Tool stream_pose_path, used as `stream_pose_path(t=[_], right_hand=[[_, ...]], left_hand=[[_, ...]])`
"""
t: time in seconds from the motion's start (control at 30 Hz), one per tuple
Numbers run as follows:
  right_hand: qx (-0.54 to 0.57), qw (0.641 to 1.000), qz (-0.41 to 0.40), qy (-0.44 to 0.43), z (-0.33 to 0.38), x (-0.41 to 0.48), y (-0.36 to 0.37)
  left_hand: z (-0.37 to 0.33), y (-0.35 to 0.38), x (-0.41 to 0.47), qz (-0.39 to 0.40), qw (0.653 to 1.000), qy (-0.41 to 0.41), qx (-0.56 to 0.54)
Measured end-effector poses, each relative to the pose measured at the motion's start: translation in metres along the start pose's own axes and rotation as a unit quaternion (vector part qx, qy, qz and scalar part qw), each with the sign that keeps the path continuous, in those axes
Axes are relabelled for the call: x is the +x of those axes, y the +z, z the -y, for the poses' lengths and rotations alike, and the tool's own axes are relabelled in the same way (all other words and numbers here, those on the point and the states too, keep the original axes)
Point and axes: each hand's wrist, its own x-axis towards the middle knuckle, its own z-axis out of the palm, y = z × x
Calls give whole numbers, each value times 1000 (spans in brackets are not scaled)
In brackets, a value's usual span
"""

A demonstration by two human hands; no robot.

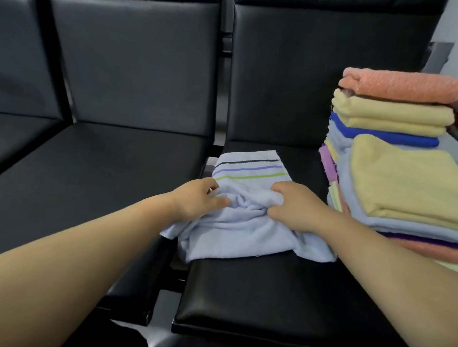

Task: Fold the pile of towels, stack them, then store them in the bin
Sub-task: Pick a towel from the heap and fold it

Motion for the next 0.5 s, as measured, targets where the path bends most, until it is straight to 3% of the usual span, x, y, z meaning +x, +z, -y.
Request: stream_pose_path(t=[0.13,0.5], right_hand=[[0,999,-1,40,-6,1,2],[22,991,100,83,5,-55,-2]], left_hand=[[-5,5,4,-8,1000,-6,-1],[-20,4,-52,112,993,-22,18]])
